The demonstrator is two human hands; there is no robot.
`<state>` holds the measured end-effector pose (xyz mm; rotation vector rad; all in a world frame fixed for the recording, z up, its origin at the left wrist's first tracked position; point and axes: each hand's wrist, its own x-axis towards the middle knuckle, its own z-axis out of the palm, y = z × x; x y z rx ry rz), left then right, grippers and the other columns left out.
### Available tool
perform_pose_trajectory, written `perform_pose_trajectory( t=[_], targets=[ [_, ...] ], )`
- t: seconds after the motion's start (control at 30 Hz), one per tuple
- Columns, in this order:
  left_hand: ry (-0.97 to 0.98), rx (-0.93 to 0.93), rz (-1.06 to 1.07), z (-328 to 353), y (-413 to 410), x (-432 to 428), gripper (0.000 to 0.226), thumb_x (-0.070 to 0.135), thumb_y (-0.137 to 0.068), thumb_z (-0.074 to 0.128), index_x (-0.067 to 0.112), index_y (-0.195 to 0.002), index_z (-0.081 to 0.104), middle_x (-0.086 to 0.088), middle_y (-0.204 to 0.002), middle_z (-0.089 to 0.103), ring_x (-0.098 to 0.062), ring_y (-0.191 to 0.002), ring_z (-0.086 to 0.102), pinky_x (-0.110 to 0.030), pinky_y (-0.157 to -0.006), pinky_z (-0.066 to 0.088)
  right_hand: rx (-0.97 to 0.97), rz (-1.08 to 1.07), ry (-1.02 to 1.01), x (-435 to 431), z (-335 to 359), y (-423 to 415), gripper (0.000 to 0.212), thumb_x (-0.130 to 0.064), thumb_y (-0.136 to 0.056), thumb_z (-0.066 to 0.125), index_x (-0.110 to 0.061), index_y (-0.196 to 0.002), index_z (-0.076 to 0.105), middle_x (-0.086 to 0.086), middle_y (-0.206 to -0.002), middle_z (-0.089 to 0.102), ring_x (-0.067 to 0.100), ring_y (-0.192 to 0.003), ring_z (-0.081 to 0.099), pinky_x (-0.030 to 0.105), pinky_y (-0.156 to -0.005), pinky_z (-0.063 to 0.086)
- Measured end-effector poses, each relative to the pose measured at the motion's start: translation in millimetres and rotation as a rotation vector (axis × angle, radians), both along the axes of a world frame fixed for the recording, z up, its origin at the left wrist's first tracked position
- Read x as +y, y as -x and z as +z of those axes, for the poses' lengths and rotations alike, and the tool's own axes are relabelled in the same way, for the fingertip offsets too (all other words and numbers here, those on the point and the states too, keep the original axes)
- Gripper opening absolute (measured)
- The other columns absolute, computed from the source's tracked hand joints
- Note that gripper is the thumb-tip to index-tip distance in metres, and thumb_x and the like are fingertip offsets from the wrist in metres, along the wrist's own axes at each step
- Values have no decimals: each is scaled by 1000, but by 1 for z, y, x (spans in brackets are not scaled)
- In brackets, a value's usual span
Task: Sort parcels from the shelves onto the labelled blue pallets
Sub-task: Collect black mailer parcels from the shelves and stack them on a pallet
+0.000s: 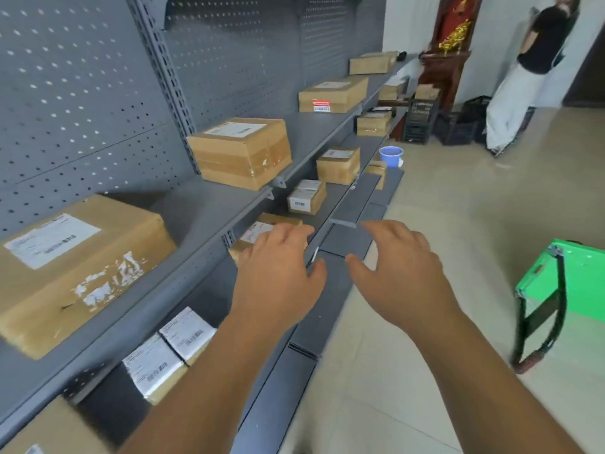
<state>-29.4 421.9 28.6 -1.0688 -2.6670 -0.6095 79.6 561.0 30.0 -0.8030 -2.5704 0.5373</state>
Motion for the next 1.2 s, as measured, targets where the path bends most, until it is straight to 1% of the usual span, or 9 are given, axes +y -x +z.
perform_pose_trajectory(
  t=[0.07,0.2,0.3,0.4,0.53,0.7,0.9,1.03,1.2],
  targets=[
    [-13,-23,-70,-5,14,31,41,45,-91,57,32,-130,55,7,-132,57,-25,-120,53,-44,-95,46,-1,-44,9,25,-3,7,54,-48,-95,54,-34,-146,43,-9,-150,46,24,-133,41,48,-104,38],
    [-40,-50,-192,-12,52,91,51,46,-92,59,35,-140,48,8,-139,53,-22,-125,50,-43,-100,42,-18,-128,2,72,-5,34,53,-46,-93,57,-34,-144,46,-9,-149,47,24,-133,42,47,-106,38],
    [-38,-68,-258,-10,84,135,51,48,-93,57,34,-141,48,8,-142,53,-22,-128,50,-45,-101,42,-56,-193,-13,107,-2,57,55,-47,-93,56,-34,-146,45,-8,-150,46,25,-134,41,47,-107,37],
    [-60,-84,-346,-5,113,179,49,51,-94,56,33,-139,51,8,-140,56,-20,-125,53,-46,-100,45,-90,-276,-37,141,0,78,57,-47,-93,56,-33,-146,44,-7,-151,46,26,-135,42,45,-105,38],
    [-38,-73,-425,-7,140,239,54,52,-94,56,30,-143,50,6,-144,54,-22,-126,53,-45,-101,44,-106,-387,-43,182,-3,94,57,-46,-91,58,-32,-145,47,-5,-149,48,28,-131,45,46,-103,39],
    [18,-71,-534,-15,154,311,54,50,-95,56,29,-144,49,5,-145,53,-23,-126,53,-43,-100,45,-124,-490,-21,238,-10,103,57,-46,-90,59,-31,-144,48,-5,-148,49,28,-132,46,48,-104,40],
    [40,-57,-557,-28,163,412,51,46,-94,57,29,-141,50,5,-143,52,-24,-126,51,-40,-97,42,-128,-526,11,331,-26,110,58,-45,-91,59,-29,-146,47,-5,-149,48,27,-133,43,46,-106,38],
    [63,-60,-547,-31,166,483,52,46,-95,54,29,-143,48,6,-145,50,-23,-129,48,-40,-100,39,-130,-518,21,407,-26,114,58,-45,-92,58,-30,-146,46,-5,-150,46,28,-134,41,48,-107,36],
    [85,-42,-502,-25,176,567,53,48,-95,52,31,-145,45,7,-146,48,-21,-131,46,-40,-102,38,-116,-452,15,499,-16,131,57,-44,-92,58,-30,-146,46,-3,-150,47,30,-131,44,48,-106,37]
  ],
)
